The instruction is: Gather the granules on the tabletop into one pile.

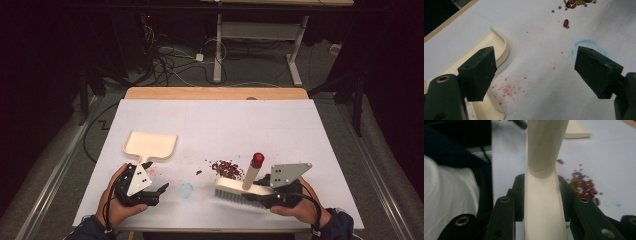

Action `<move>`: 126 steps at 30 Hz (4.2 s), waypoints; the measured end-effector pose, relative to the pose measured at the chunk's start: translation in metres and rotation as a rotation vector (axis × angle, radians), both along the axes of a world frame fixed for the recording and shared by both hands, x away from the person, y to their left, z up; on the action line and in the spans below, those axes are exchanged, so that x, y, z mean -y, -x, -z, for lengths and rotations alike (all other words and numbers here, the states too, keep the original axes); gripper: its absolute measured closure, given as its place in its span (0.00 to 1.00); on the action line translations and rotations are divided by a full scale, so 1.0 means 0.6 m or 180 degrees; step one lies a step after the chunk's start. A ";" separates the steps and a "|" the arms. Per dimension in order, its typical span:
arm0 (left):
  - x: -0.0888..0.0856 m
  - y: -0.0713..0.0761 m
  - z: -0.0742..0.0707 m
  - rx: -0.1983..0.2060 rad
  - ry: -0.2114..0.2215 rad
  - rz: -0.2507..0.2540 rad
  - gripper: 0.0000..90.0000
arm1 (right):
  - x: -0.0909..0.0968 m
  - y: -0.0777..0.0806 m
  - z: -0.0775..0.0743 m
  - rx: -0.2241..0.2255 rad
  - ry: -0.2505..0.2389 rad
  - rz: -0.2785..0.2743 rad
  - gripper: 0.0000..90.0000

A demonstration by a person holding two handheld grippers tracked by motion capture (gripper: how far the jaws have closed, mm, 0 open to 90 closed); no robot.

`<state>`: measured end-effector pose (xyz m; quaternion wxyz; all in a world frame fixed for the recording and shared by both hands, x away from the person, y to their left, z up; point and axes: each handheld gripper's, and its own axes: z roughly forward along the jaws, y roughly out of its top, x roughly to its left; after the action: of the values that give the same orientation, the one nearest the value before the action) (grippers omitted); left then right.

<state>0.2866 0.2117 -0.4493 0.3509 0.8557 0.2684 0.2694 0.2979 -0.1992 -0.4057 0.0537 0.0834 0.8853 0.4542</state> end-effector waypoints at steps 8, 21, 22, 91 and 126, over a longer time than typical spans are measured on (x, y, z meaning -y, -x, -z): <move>0.005 -0.004 0.003 -0.0037 -0.0016 0.0043 0.19 | 0.010 -0.029 0.036 -0.0141 0.0176 -0.0275 0.75; 0.005 -0.004 0.005 -0.0063 -0.0048 0.0047 0.19 | -0.023 -0.103 0.034 -0.0096 0.0285 -0.0263 0.75; 0.005 -0.004 0.005 -0.0064 -0.0048 0.0047 0.19 | -0.026 -0.108 0.034 -0.0084 0.0285 -0.0250 0.75; 0.007 -0.003 0.004 -0.0079 -0.0061 0.0111 0.19 | -0.056 -0.116 -0.015 0.0295 -0.0238 0.1501 0.75; 0.012 -0.004 0.014 -0.0212 -0.0142 0.0101 0.19 | -0.050 -0.185 0.057 0.0700 0.0205 -0.0394 0.74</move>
<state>0.2893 0.2046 -0.4579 0.3268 0.8760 0.2603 0.2411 0.4087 -0.1690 -0.4396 0.1249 -0.0235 0.8917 0.4344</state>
